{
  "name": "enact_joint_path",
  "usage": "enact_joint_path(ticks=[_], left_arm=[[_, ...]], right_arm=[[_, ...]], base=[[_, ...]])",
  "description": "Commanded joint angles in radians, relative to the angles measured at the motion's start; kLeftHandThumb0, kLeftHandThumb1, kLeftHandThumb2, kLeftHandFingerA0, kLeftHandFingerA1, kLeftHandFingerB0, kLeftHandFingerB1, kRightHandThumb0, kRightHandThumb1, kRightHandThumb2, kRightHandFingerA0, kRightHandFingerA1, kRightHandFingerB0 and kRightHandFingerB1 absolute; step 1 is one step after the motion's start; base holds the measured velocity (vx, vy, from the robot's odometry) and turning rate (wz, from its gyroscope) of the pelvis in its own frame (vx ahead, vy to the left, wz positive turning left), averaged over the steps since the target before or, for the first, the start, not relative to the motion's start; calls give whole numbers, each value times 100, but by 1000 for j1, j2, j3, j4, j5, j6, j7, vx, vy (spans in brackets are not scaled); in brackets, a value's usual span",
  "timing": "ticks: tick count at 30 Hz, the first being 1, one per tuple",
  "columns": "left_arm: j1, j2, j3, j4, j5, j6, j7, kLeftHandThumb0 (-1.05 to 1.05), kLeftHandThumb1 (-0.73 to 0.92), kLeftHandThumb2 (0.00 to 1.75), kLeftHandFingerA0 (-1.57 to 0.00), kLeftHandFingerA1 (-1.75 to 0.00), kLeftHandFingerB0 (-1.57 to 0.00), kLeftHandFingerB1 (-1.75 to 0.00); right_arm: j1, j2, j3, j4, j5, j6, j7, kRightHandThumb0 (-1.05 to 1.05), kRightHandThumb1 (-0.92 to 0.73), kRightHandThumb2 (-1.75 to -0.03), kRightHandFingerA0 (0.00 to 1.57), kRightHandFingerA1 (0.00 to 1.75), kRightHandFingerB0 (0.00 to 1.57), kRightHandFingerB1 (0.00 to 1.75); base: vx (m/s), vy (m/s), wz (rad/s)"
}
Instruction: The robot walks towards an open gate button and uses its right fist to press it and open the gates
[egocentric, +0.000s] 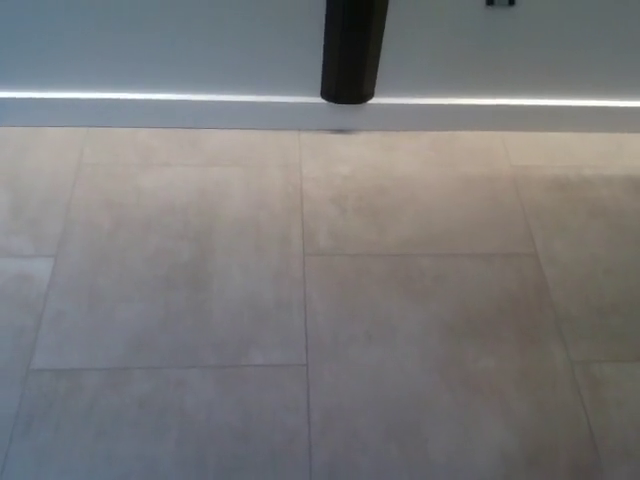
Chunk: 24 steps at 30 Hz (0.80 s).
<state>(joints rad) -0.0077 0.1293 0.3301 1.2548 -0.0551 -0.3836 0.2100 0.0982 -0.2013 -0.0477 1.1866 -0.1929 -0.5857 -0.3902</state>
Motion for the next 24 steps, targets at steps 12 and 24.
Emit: enact_joint_path(ticks=[12, 24], left_arm=[[-25, 16, 20, -3, -36, -14, -57, -15, 40, 133, -108, -155, -102, -134], [-27, 5, 39, -3, -58, -19, -79, -12, 37, 137, -108, -152, -104, -133]], right_arm=[[-47, -17, -18, 2, 14, -25, -4, -17, -64, -75, 97, 128, 103, 101], [-48, -11, -17, 11, 15, -44, 16, -16, -63, -76, 102, 120, 106, 93]], base=[[283, -55, 11], [273, 26, -9]])
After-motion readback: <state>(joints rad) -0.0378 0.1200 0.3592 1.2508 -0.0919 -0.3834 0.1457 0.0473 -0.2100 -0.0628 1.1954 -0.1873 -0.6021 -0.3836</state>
